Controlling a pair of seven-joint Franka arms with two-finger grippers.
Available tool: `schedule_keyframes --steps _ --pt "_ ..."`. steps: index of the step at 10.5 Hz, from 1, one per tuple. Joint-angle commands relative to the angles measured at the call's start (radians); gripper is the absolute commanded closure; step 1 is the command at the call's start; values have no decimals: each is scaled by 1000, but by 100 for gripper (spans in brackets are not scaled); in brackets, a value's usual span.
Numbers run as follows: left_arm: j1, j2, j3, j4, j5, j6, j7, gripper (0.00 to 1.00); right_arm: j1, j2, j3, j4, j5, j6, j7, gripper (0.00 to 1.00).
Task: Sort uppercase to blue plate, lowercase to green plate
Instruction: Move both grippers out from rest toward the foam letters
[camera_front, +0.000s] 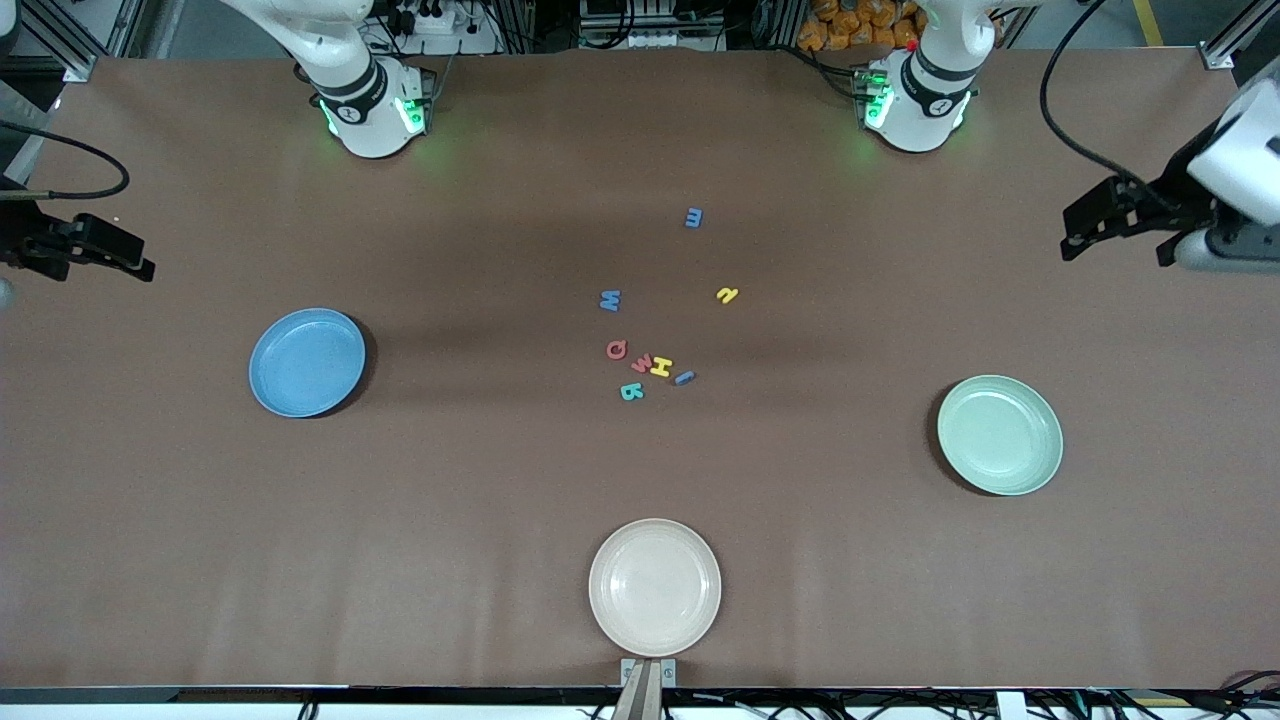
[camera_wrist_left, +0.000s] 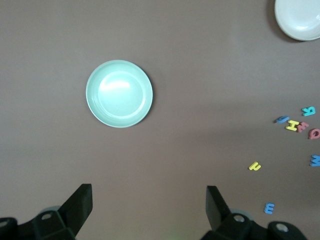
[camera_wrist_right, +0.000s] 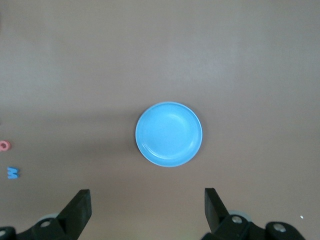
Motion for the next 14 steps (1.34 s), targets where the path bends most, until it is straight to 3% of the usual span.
schedule_keyframes --steps 1,4,6,10,12,14 --pt "-10 50 -16 -106 -27 123 -77 0 -11 -12 8 -20 27 54 -14 0" --pt "-83 101 -19 -157 -18 225 -225 0 4 -18 15 -219 30 175 -28 0" --pt "-132 138 -17 -161 -13 235 -330 0 6 -16 50 -344 87 284 -29 0" --pt "-169 126 -22 -279 11 295 -475 0 6 -24 237 -587 136 566 26 0" --pt "-183 127 -25 -330 16 338 -563 0 6 -9 364 -690 144 747 156 0" --pt "-180 126 -25 -370 16 393 -620 0 12 80 503 -707 132 873 359 0"
